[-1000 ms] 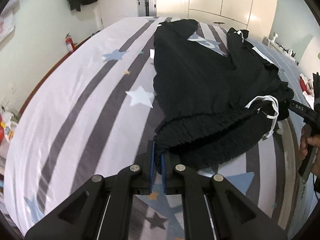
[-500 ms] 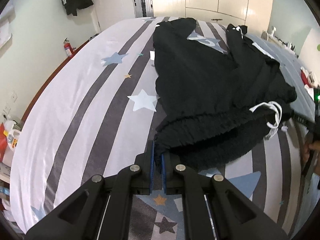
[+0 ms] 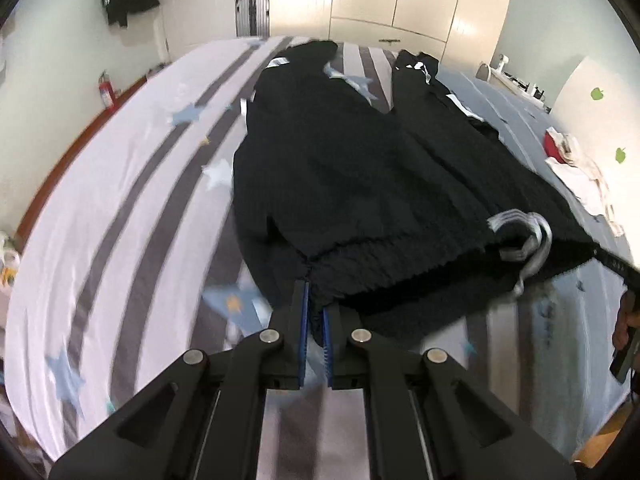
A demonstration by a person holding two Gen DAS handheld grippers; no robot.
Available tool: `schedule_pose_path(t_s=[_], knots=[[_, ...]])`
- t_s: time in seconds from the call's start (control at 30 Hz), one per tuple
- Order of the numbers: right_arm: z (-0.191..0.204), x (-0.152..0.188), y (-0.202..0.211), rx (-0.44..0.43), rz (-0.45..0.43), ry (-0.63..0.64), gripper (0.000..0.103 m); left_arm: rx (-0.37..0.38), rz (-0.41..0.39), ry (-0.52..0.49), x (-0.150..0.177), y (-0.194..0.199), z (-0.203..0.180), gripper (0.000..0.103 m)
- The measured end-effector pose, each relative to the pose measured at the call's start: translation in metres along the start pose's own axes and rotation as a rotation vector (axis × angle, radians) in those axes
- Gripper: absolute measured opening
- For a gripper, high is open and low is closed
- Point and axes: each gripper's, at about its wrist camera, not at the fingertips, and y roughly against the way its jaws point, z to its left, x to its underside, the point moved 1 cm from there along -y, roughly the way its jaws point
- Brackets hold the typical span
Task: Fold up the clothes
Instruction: 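Open both grippers and release the folded hoodie hem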
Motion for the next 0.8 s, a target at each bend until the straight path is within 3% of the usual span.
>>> schedule_pose_path(t_s=[0.13,0.23,0.33,0.57,0.6,0.67,0.8], knots=[[-0.018,0.050,0.027,0.033,0.093,0.008,0.004,-0.014,0.061,-0.064,0.045,0.012,-0.023,0.005],[-0.027,0.091,0.029,0.053,0.170,0.004,0.004,-0.025,0.167,-0.061,0.093,0.001,-0.029,0.005],[-0.030,0.124,0.030,0.067,0.218,0.009,0.004,-0.044,0.202,-0.049,0.126,0.005,-0.031,0.005],[-0.033,0.163,0.049,0.042,0.266,0.020,0.004,-0.084,0.281,-0.038,0.182,0.024,-0.030,0.005],[-0.034,0.169,0.051,0.042,0.276,0.025,0.004,-0.110,0.300,-0.032,0.190,0.024,-0.026,0.000],[-0.038,0.179,0.056,0.058,0.295,0.028,0.004,-0.158,0.339,-0.015,0.206,0.024,-0.019,0.000],[-0.050,0.185,0.062,0.078,0.300,0.012,0.004,-0.131,0.364,0.125,0.219,0.031,0.007,0.000]])
